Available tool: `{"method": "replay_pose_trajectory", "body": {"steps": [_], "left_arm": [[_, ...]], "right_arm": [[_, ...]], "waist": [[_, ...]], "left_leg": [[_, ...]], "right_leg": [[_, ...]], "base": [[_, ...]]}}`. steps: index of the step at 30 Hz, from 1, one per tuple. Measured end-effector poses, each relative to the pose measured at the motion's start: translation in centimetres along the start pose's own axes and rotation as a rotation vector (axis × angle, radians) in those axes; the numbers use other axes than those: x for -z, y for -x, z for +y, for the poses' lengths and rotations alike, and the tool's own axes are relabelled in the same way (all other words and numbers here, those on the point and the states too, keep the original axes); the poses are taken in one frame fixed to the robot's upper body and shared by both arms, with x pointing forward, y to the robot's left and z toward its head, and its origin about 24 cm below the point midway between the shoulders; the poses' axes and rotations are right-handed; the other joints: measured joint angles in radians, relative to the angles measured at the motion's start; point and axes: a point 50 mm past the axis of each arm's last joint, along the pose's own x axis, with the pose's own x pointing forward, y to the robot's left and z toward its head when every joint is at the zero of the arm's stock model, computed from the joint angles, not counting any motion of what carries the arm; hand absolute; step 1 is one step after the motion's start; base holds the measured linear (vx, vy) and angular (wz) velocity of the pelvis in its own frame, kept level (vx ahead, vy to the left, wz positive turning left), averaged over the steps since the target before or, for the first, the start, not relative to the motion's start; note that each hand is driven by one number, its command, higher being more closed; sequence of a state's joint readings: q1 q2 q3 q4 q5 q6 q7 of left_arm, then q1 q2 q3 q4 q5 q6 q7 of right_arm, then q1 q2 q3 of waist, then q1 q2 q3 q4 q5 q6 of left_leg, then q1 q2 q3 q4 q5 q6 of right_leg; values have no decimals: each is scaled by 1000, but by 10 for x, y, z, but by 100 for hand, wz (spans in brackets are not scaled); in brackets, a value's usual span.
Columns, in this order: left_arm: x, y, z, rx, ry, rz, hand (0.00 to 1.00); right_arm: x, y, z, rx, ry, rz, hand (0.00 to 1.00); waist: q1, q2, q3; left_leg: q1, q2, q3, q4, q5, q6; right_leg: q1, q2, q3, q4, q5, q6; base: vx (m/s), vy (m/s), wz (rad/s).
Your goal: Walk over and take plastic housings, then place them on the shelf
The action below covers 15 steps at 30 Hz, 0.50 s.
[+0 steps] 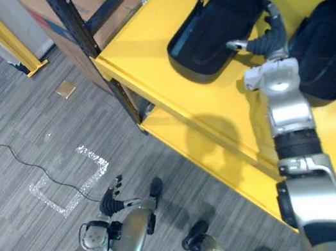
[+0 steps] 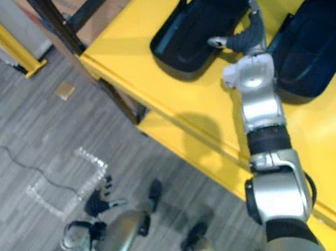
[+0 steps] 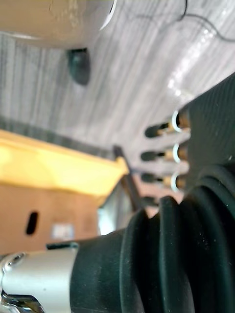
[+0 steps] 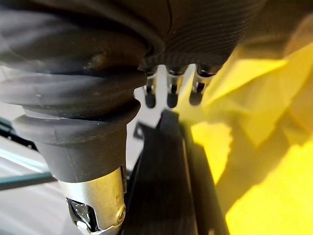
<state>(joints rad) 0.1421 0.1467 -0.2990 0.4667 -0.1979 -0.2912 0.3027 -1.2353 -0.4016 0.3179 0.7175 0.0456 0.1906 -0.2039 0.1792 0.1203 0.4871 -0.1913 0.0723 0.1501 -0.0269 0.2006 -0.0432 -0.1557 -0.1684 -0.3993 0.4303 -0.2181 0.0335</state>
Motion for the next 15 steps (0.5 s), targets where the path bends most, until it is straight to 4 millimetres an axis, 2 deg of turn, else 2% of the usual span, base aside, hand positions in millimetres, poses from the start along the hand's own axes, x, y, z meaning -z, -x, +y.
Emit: {"method": "replay_pose_trajectory", "body": {"steps": [15], "left_arm": [[6, 4, -4, 5, 0, 16, 0]], "right_arm": [[-5, 5, 29, -24, -13, -21, 0]], "waist": [[0, 0, 0]], "left_leg": [[6, -19, -30, 0, 1, 2]], "right_leg": [[25, -19, -33, 4, -11, 7]], "base": [[25, 30, 6]]}}
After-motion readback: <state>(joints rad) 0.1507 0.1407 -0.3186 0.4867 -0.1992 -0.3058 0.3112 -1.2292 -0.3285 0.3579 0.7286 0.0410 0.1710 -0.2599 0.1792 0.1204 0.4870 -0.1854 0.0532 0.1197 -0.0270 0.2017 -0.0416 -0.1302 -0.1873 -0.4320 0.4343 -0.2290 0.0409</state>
